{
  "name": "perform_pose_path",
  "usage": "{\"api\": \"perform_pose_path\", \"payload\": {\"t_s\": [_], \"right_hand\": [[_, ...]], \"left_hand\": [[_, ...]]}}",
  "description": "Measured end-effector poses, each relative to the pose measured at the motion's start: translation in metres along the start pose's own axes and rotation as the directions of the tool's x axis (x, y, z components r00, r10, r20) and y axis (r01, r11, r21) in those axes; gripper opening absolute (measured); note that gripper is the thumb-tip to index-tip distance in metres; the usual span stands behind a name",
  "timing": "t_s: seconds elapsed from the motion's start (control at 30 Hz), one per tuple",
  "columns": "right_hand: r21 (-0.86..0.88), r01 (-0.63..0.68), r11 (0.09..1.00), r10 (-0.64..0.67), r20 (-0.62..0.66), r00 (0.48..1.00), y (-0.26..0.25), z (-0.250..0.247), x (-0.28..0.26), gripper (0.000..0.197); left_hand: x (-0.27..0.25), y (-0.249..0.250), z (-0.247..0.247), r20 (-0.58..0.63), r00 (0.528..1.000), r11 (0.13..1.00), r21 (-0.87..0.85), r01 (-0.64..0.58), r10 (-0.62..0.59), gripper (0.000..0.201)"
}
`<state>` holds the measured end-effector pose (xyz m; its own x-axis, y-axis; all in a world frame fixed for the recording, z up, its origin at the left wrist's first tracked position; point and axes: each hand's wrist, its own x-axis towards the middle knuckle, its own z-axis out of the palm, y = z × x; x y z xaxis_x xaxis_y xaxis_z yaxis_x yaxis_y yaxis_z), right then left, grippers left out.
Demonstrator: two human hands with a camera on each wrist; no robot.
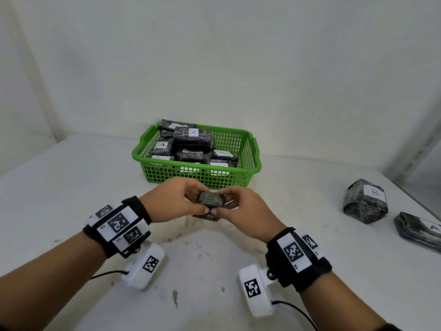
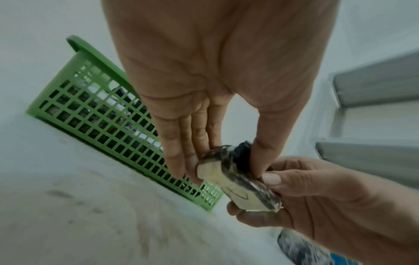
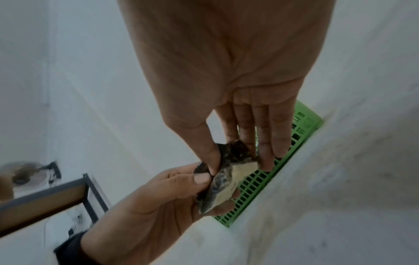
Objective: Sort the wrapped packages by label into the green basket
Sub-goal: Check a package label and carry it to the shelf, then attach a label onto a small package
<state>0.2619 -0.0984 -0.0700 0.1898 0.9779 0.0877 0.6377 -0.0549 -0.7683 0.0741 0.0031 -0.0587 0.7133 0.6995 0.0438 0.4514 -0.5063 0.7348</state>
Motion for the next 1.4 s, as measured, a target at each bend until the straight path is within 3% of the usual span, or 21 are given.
{"api": "perform_pose_path", "payload": {"t_s": [0.17, 0.37, 0.73, 0.93, 1.27, 1.4], "right_hand": [[0.277, 0.017, 0.961, 0.009, -0.09, 0.996, 0.004, -0.001, 0.021, 0.039], [0.484, 0.017, 0.875, 0.039, -0.105, 0.994, 0.007, -0.005, 0.034, 0.028], [0.539, -0.004, 0.842, 0.053, -0.075, 0.996, 0.011, 0.005, 0.034, 0.028], [0.628, -0.07, 0.775, 0.085, 0.006, 0.996, 0.014, 0.0, 0.029, 0.033], [0.62, -0.051, 0.783, 0.089, -0.031, 0.996, 0.01, 0.002, 0.024, 0.03], [0.625, -0.039, 0.78, 0.085, -0.043, 0.995, 0.008, -0.001, 0.022, 0.034]], "left_hand": [[0.012, 0.0, 0.004, -0.17, 0.985, 0.967, -0.247, -0.059, 0.016, 0.037], [0.017, -0.006, 0.006, -0.15, 0.987, 0.83, -0.556, -0.043, -0.05, 0.035], [0.014, -0.014, 0.01, -0.105, 0.993, 0.793, -0.608, -0.027, -0.046, 0.036], [0.012, -0.012, 0.011, -0.153, 0.986, 0.761, -0.648, -0.044, -0.073, 0.033], [0.008, -0.005, 0.016, -0.115, 0.993, 0.769, -0.636, -0.062, -0.015, 0.036], [0.008, -0.007, 0.013, -0.158, 0.987, 0.754, -0.651, -0.084, -0.026, 0.036]]}}
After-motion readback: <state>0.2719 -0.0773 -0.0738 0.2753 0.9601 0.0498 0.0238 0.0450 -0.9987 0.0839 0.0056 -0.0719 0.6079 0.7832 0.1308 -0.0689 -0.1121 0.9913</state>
